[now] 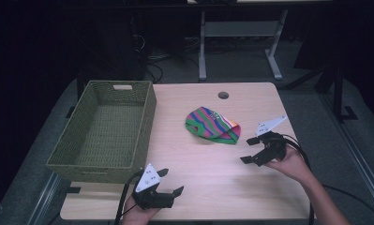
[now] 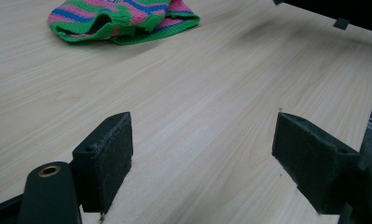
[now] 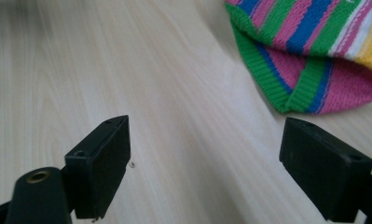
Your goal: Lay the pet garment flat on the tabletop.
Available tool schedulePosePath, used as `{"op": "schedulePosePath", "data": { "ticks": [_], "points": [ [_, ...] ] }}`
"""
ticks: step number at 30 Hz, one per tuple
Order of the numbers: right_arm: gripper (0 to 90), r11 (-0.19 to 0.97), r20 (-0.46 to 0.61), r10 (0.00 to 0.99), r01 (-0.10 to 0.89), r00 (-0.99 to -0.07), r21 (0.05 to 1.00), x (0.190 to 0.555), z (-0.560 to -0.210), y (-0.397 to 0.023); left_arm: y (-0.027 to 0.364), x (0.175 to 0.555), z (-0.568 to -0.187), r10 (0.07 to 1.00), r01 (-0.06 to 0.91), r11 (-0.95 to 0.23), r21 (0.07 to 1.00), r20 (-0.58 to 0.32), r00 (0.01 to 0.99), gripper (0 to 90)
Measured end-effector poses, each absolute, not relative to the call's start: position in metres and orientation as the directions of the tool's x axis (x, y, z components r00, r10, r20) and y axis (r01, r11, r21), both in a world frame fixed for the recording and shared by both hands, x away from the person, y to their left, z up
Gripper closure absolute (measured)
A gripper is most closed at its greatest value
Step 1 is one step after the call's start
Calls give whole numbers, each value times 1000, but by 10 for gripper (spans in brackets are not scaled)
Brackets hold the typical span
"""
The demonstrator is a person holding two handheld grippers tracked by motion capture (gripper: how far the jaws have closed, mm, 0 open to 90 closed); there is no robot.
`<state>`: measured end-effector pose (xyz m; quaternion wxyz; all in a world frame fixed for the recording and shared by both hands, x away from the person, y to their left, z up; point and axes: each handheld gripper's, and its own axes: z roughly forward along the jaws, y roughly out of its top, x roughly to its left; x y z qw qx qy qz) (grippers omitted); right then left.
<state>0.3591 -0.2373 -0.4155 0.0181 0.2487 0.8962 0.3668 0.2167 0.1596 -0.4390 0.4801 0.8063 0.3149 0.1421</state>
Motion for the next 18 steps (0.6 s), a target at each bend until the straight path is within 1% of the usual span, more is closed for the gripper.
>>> {"op": "schedulePosePath", "data": {
  "ticks": [1, 4, 8, 12, 18],
  "points": [
    [149, 607, 150, 459, 433, -876, 667, 359, -416, -237, 160, 217, -439, 641, 368, -348, 862, -67, 764, 200],
    [149, 612, 175, 462, 455, -870, 646, 377, -413, -228, 162, 216, -438, 646, 368, -342, 864, -68, 760, 200],
    [149, 624, 169, 463, 455, -870, 636, 387, -411, -220, 163, 216, -438, 650, 366, -334, 868, -69, 757, 201],
    [149, 639, 184, 456, 464, -871, 614, 404, -407, -208, 164, 217, -438, 649, 367, -337, 867, -68, 758, 201],
    [148, 633, 195, 464, 478, -864, 610, 422, -401, -202, 164, 216, -437, 645, 359, -351, 865, -54, 762, 201]
  ]
}}
